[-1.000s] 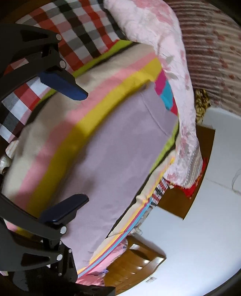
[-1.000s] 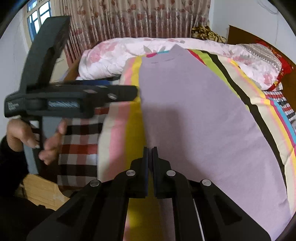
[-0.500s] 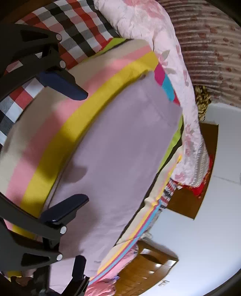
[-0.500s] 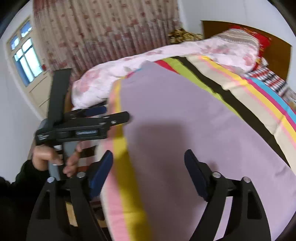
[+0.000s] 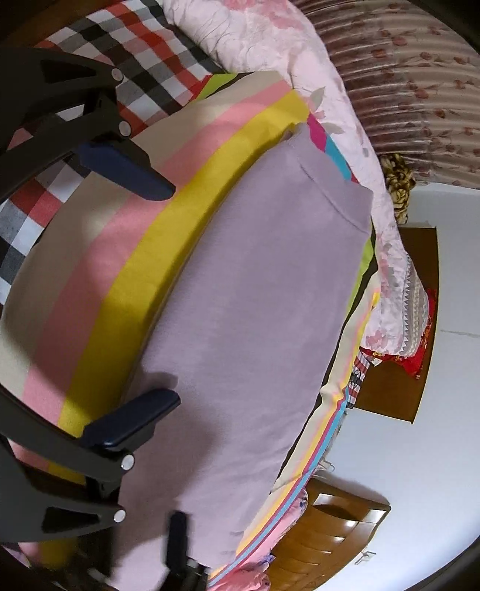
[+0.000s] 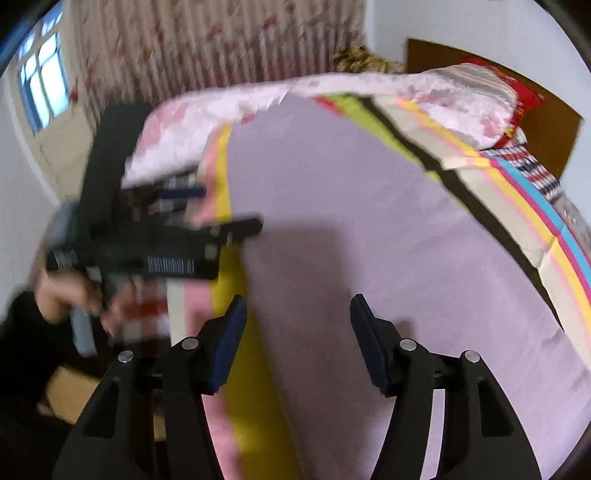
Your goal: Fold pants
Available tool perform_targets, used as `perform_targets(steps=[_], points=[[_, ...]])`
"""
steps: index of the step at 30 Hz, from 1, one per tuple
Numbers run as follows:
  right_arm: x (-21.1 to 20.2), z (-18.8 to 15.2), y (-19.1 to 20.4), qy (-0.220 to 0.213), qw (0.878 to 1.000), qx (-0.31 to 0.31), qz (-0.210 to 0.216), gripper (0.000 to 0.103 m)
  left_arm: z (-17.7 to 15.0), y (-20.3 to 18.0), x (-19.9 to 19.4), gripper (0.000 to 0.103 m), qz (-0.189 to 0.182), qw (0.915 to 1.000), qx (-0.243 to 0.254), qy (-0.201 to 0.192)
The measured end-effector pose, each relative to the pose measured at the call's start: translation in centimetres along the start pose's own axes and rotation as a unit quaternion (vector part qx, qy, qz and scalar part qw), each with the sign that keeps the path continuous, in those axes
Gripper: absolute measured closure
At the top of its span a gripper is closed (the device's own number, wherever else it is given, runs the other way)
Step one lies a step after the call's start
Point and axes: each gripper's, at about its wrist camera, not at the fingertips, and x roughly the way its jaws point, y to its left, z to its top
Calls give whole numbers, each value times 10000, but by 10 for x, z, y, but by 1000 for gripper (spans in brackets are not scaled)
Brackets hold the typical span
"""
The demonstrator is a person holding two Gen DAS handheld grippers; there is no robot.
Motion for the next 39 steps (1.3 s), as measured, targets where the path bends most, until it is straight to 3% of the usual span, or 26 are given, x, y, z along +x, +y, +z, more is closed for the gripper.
perform_targets(steps=[3, 5, 7, 10, 12, 16, 20, 23, 29, 31, 32, 33, 34, 36, 39], points=[[8, 7, -4, -47, 9984, 102, -558, 44, -1, 3, 1, 1, -86, 9999, -116, -2], [28, 5, 0, 259, 9983, -41, -521, 44, -1, 2, 0, 1, -60, 9999, -101, -14], [30, 4, 8, 164, 9968, -267, -735, 44, 0, 0, 0, 1, -17, 10000, -60, -6], [28, 10, 4, 297, 9977, -87, -611, 44, 0, 1, 0, 1, -36, 10000, -79, -15], [20, 10, 4, 169, 9980, -36, -601, 44, -1, 1, 0, 1, -61, 9999, -104, -22], [27, -4, 9, 181, 9978, -129, -631, 38, -2, 3, 1, 1, -112, 9998, -155, -31], [23, -4, 0, 317, 9989, 119, -327, 38, -3, 3, 0, 1, -131, 9998, -155, -25], [14, -8, -1, 194, 9987, 214, -421, 38, -2, 3, 0, 1, -110, 9999, -125, -31], [11, -18, 2, 371, 9986, 183, -325, 37, 0, 6, 3, 1, -183, 9995, -238, 56], [-2, -19, -3, 368, 9988, 293, -123, 36, 6, 1, -3, 1, 74, 9995, -231, 187], [-10, -19, -6, 277, 9988, 393, -108, 34, 9, -3, -10, 2, 269, 9993, -200, 161], [-22, -22, -11, 117, 9985, 525, -120, 26, 13, -12, -27, 2, 331, 9993, -125, -82], [-35, -25, -17, -72, 9976, 674, -158, 19, 16, -18, -39, 2, 190, 9993, -75, -302], [-62, -39, -34, -366, 9933, 1022, -387, 18, 21, -37, -56, 2, -190, 9979, 190, -594], [-69, -58, -49, -249, 9899, 1222, -671, 17, 19, -65, -40, 2, -115, 9964, 752, -387]])
